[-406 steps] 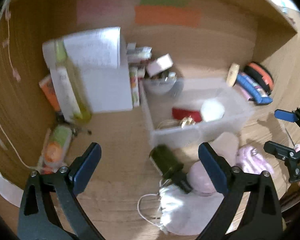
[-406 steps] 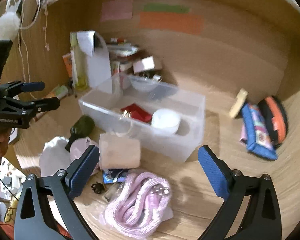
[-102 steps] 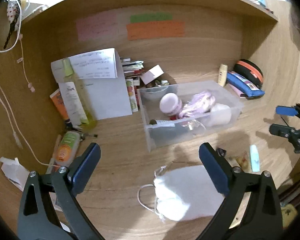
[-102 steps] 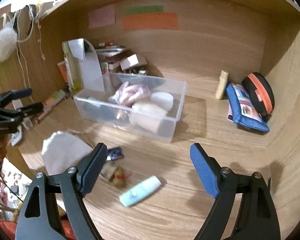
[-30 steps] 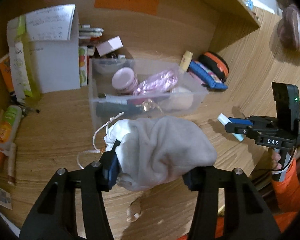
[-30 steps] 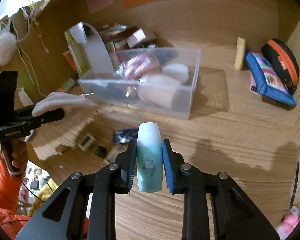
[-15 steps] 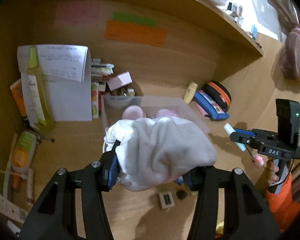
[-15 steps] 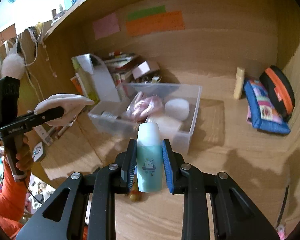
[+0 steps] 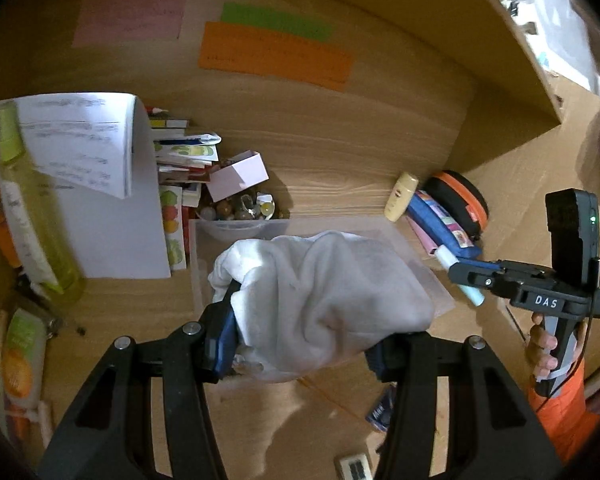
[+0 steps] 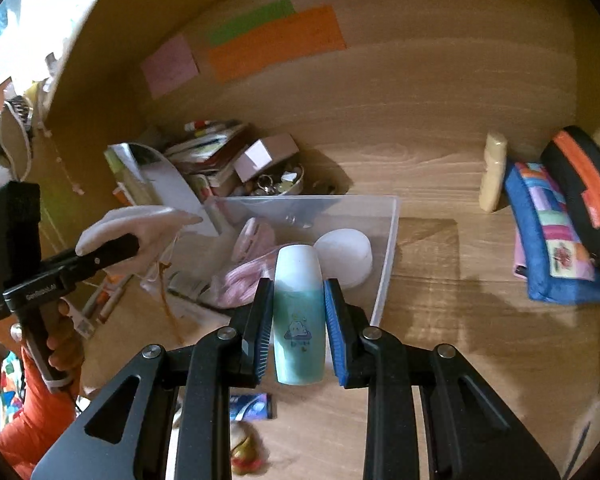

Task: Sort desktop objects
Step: 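Carry the pouch and tube over the clear bin and lower them in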

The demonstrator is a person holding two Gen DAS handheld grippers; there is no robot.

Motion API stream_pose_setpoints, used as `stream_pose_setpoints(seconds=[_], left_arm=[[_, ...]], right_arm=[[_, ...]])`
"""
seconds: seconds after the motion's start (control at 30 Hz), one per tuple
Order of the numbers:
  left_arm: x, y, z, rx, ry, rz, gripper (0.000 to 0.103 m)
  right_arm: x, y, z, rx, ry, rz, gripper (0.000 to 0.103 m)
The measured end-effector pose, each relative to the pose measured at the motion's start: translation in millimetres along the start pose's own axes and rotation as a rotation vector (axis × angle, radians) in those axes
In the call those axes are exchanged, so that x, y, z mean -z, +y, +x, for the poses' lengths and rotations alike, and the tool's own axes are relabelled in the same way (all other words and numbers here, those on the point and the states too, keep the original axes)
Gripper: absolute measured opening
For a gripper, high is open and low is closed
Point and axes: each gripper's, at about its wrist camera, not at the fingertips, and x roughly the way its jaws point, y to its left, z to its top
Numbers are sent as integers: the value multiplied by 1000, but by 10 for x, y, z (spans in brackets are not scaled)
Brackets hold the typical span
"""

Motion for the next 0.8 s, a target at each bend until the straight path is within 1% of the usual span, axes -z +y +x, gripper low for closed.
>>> stream_pose_setpoints(seconds=[0.1,0.2,0.33,0.43,0.6,0.7,0.8], left_arm=[[-32,45,202,20,27,-15,51],[-30,78,375,15,45,-19,51],[44,155,588,29,79,-34,51],[107,150,708,45,112,-18,52],[132,75,716,17,101,28,53],[127,41,732,10,112,31,54],[131,28,723,4,113,30,55]], right_arm=[[-57,-40,205,-19,31,4,23],[-107,-83,396,-1,56,5,23],[-110,-116,523,60,32,-7,23],[-61,-147,582,30,38,-6,23],[-26,-129,641,69,34,-42,23],[-3,-108,687,110,32,-68,23],[22,-73,698,129,31,-85,23]])
